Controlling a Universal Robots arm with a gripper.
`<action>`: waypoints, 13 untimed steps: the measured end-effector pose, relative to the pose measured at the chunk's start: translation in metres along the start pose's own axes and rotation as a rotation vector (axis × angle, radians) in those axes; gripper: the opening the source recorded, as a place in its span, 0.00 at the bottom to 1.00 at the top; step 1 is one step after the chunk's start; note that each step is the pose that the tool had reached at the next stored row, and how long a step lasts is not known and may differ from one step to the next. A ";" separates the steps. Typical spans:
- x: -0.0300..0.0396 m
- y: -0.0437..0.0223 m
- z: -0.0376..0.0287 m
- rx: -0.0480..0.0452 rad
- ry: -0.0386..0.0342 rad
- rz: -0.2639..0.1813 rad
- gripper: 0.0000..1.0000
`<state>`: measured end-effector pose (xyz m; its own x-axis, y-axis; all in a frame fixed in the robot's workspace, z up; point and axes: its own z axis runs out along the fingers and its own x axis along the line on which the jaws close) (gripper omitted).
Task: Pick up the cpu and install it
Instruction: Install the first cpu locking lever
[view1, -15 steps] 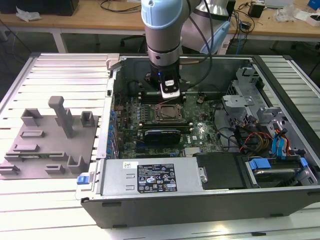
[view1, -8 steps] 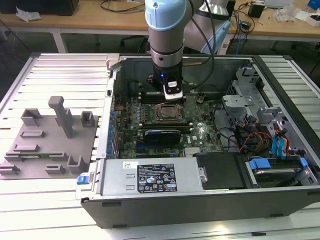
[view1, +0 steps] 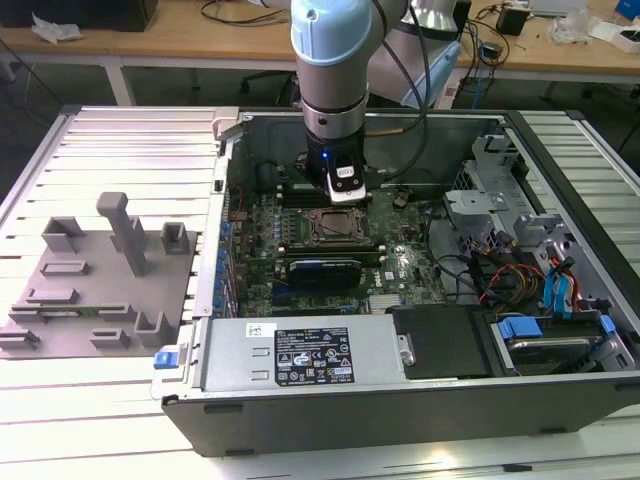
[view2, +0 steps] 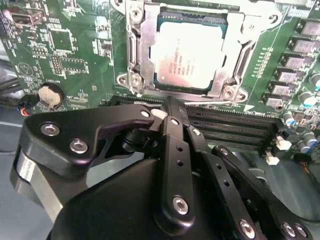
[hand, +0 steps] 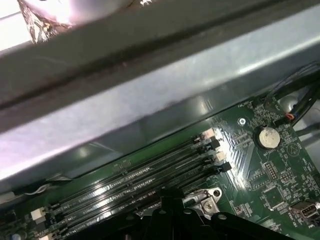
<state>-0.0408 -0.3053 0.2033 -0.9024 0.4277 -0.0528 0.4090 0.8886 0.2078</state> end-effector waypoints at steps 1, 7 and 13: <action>-0.0002 -0.0001 0.0006 0.0045 -0.0019 -0.001 0.11; -0.0020 0.0005 0.0023 0.0142 -0.0065 -0.002 0.11; -0.0008 0.0054 0.0029 0.0143 -0.0063 -0.002 0.11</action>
<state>-0.0375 -0.3003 0.2017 -0.9023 0.4269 -0.0593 0.4092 0.8917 0.1937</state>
